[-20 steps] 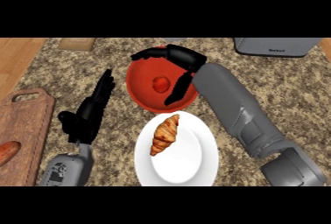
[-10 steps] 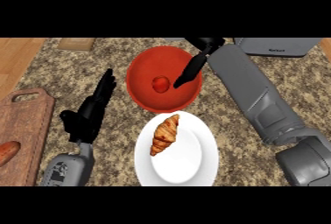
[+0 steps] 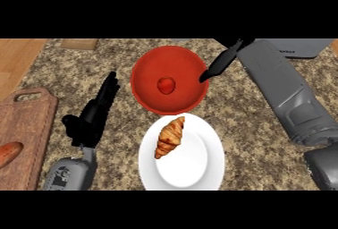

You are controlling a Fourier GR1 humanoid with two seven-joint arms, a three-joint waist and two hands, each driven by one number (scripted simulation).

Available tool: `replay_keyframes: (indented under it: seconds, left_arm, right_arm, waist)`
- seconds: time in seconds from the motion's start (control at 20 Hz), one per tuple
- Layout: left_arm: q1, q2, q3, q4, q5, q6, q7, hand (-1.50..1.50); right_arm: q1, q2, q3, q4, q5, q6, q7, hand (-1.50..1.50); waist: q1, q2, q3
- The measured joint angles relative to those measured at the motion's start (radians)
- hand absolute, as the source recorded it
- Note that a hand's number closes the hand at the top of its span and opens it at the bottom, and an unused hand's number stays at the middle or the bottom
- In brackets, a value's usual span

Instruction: Pick the tomato from the plate and place it in the bowl

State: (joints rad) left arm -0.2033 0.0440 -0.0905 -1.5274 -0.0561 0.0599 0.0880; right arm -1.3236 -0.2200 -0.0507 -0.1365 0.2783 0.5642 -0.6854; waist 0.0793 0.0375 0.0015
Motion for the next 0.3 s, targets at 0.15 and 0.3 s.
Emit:
replay_keyframes:
  seconds: [0.15,0.3]
  left_arm:
    - [-0.003,0.003,0.003,-0.002,0.007,-0.009,-0.006,0.00]
    - [-0.002,0.004,0.006,-0.004,0.005,-0.006,-0.004,0.00]
  right_arm:
    - [0.009,-0.017,0.003,-0.015,-0.003,0.021,0.014,-1.50]
    - [0.037,-0.032,0.018,-0.038,0.001,0.037,0.010,-1.50]
  waist:
    - [0.006,0.003,0.000]
    - [0.005,0.002,0.001]
